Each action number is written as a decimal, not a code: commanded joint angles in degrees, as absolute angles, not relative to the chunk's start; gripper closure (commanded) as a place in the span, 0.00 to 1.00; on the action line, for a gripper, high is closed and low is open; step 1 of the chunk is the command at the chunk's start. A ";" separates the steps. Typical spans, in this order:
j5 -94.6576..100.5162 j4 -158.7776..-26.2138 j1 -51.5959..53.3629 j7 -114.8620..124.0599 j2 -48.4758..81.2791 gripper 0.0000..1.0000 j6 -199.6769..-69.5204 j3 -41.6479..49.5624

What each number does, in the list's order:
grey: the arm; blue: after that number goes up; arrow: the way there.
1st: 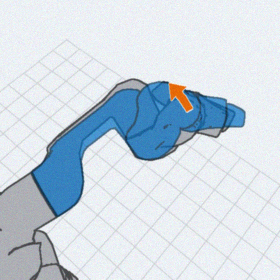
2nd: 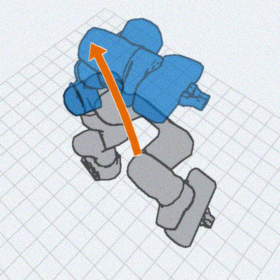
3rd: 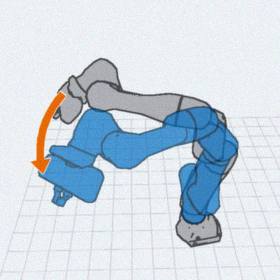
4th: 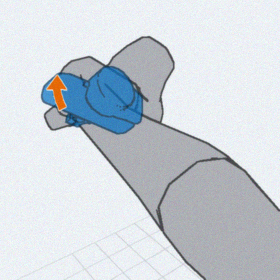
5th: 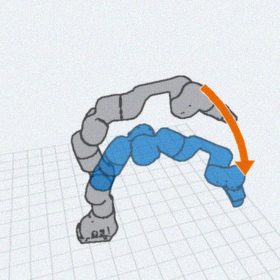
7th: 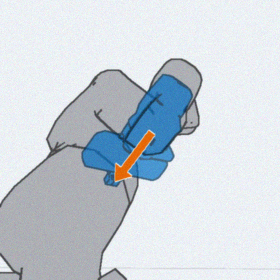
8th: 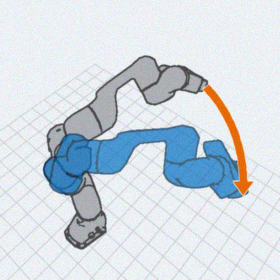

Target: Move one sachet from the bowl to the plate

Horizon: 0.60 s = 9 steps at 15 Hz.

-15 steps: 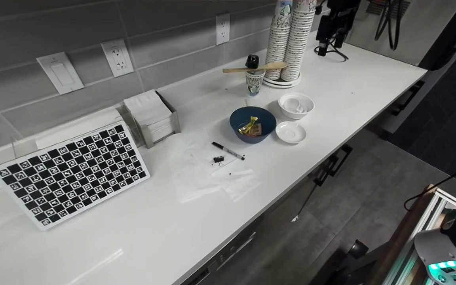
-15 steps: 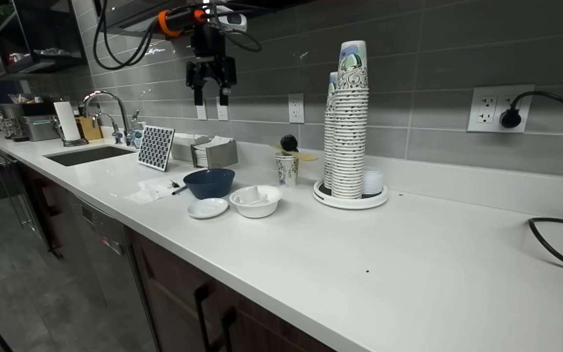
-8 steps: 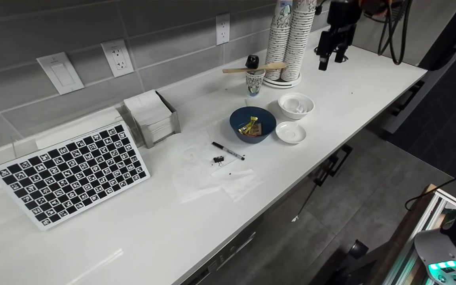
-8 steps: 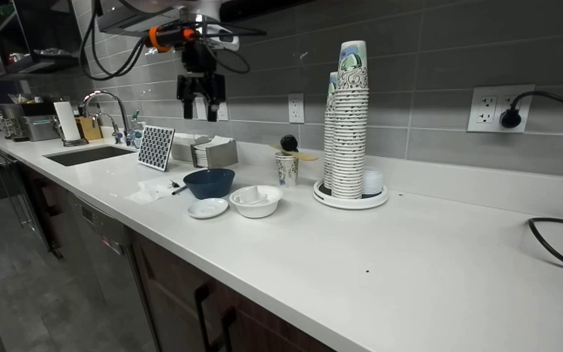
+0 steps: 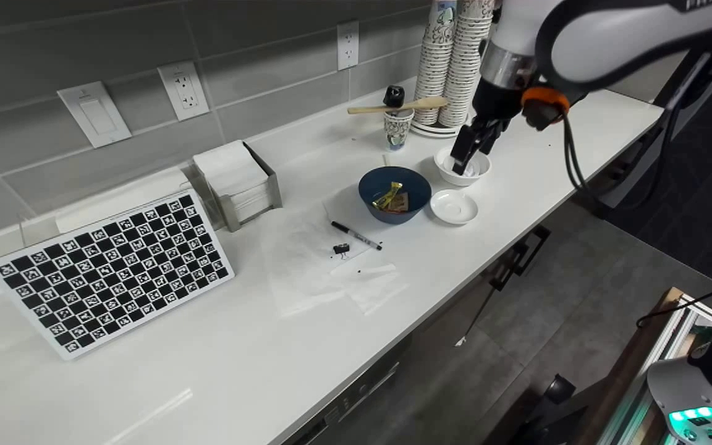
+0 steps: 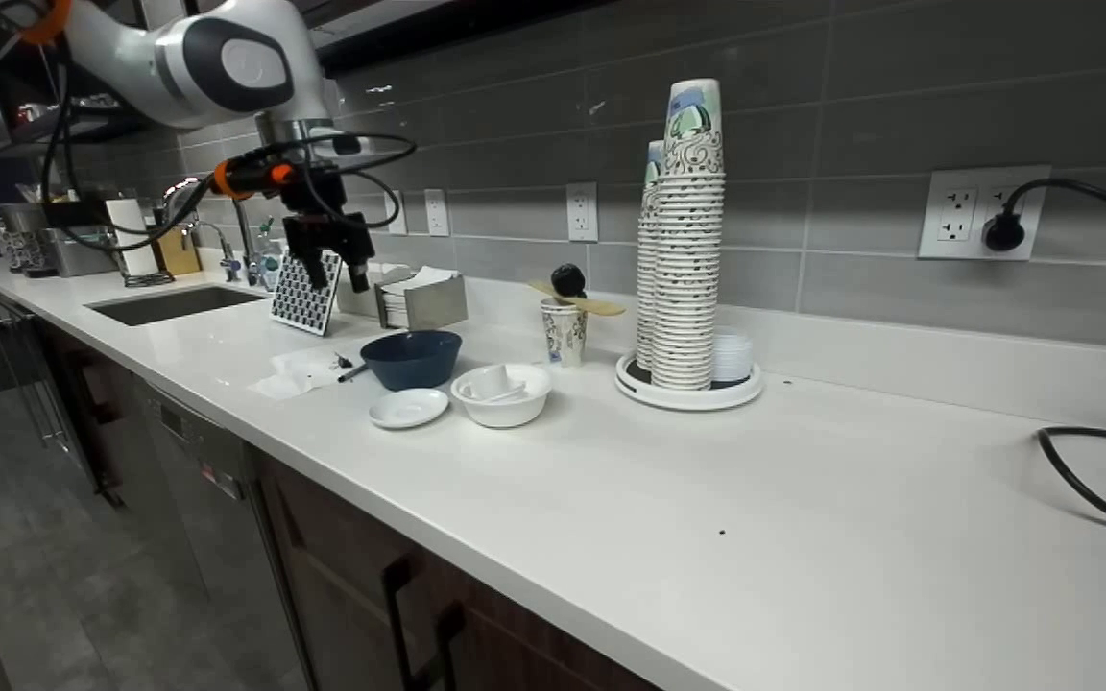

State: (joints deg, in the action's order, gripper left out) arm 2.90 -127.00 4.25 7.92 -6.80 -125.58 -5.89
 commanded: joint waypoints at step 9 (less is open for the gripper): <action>2.98 -126.60 6.41 12.35 -0.13 0.00 -134.74 -7.92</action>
